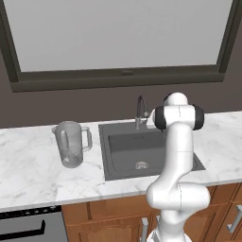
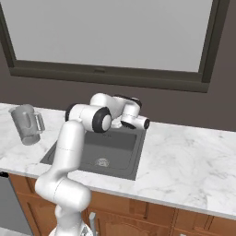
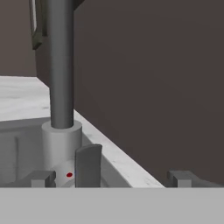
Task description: Turn on the sink faucet and place the jug under the water for a few seconds to fill it up.
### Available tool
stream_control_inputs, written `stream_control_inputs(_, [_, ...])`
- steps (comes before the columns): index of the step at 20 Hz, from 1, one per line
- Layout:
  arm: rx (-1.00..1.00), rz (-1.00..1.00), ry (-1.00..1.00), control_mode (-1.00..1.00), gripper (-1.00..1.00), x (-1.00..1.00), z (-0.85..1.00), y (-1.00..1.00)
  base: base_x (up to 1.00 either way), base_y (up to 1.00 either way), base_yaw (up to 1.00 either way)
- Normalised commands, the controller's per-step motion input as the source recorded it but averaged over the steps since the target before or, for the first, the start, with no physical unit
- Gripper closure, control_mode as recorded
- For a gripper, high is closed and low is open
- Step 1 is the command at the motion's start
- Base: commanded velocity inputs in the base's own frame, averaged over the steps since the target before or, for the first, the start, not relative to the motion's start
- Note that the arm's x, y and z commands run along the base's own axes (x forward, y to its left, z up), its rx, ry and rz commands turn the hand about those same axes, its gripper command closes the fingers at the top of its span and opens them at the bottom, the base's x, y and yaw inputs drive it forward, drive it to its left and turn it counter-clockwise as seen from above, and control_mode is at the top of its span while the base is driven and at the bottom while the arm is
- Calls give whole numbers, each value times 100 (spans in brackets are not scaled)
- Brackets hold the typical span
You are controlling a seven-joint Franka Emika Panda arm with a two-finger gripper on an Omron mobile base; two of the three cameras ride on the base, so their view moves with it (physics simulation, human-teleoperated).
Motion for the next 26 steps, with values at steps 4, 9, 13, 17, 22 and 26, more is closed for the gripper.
stream_control_inputs(4, [0,0,0,-100,-100,15,0,2,0,0,0])
stream_control_inputs(9, [1,-1,0,-100,-100,4,0,3,0,0,0])
stream_control_inputs(13, [1,-2,0,-100,-100,2,0,0,0,0,0])
stream_control_inputs(17, [0,-4,0,-100,100,3,0,19,0,0,0])
stream_control_inputs(22, [2,-7,0,-100,100,7,5,13,0,0,0])
stream_control_inputs(26, [2,-10,2,-100,100,16,8,7,0,0,0])
